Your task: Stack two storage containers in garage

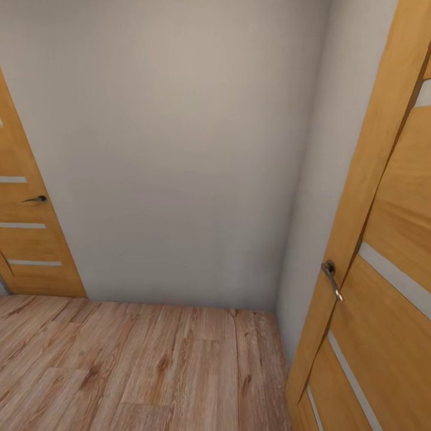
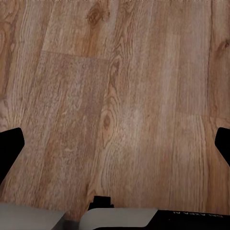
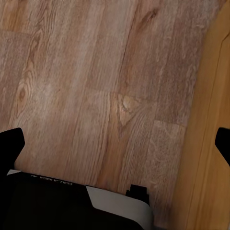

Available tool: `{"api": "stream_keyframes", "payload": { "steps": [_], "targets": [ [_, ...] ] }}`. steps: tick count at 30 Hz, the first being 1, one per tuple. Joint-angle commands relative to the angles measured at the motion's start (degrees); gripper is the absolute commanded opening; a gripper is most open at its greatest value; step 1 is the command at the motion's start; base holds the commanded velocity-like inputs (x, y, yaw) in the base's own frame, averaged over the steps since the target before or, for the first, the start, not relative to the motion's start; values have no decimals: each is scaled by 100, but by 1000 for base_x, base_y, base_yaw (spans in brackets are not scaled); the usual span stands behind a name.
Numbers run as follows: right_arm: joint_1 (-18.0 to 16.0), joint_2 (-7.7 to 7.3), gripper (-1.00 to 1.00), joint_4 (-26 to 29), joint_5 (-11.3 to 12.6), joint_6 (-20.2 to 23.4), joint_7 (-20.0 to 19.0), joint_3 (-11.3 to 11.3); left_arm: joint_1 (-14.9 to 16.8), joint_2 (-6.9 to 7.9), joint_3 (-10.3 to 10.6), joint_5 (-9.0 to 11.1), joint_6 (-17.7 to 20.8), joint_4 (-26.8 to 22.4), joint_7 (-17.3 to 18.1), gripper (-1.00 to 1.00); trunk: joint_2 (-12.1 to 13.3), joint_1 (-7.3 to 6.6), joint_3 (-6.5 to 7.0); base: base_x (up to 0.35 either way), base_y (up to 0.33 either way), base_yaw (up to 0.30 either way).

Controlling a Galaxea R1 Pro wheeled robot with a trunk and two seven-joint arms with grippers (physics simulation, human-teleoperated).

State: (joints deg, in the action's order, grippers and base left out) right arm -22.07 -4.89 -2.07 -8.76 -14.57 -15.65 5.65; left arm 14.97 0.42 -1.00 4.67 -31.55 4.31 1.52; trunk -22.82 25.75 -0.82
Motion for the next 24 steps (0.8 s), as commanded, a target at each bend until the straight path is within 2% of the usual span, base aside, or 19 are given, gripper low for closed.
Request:
{"api": "stream_keyframes", "payload": {
  "steps": [1,24],
  "targets": [
    [-11,-3,100,-22,-56,-37,-7,50,12,-3,-6,35,-35,25,16,100,-10,4,-9,33,0,0],
    [-10,-3,100,-22,-47,-37,-8,49,11,-16,-6,34,-38,23,23,100,-10,4,-9,20,-5,0]
  ]
}}
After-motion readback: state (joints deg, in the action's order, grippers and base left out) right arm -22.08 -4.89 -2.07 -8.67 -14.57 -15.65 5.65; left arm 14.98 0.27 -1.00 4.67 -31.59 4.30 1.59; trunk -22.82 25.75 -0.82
